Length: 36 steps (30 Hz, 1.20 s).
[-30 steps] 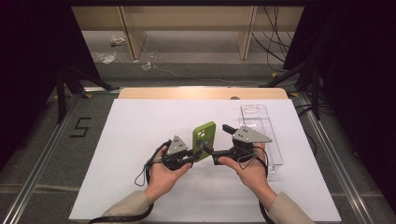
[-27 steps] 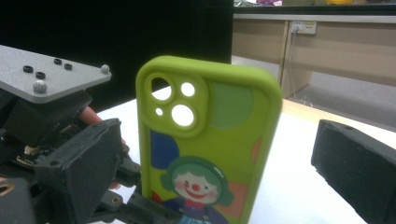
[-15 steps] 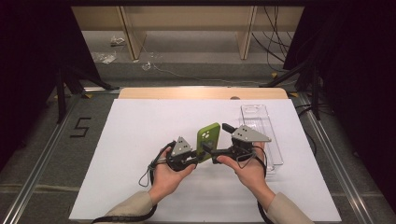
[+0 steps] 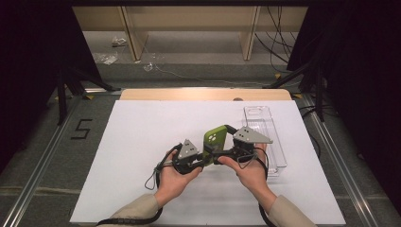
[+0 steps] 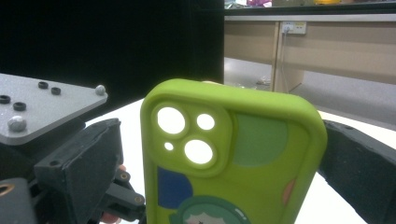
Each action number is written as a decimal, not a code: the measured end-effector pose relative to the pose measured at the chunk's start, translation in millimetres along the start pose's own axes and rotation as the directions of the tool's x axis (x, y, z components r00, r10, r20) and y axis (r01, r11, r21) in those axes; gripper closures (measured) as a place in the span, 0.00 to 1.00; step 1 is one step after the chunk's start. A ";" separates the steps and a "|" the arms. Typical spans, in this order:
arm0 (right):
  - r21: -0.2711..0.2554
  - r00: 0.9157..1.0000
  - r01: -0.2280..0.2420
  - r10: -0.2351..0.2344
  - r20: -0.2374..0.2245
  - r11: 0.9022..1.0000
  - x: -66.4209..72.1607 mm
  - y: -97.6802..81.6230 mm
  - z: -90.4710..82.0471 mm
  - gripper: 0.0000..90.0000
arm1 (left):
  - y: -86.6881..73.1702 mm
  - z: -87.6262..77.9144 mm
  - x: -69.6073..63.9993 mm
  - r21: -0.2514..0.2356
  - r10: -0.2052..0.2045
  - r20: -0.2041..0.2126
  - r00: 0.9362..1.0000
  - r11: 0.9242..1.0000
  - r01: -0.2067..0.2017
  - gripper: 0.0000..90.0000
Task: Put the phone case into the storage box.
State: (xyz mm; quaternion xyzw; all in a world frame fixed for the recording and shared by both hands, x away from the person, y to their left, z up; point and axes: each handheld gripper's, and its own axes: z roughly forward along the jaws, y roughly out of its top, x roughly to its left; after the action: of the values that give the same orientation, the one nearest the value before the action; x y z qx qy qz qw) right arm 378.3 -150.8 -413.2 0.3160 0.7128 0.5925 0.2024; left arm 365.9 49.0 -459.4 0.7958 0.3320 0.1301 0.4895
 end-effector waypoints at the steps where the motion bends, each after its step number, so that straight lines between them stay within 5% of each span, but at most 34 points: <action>1: 0.001 1.000 -0.002 0.002 0.004 1.000 -0.2 -0.2 0.3 0.04 | 0.0 0.3 -0.4 -0.001 0.000 0.000 1.000 1.000 0.000 0.85; 36: -0.006 0.999 -0.027 0.027 0.046 1.000 0.4 -2.7 4.8 0.15 | 0.2 4.1 -5.5 -0.018 -0.012 0.003 1.000 1.000 0.012 0.85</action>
State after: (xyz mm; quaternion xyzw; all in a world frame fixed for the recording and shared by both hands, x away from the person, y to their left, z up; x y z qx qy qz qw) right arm 380.6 -147.3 -416.9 0.3386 0.7020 0.5896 0.2119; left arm 364.1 42.5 -460.6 0.7895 0.3348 0.1290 0.4980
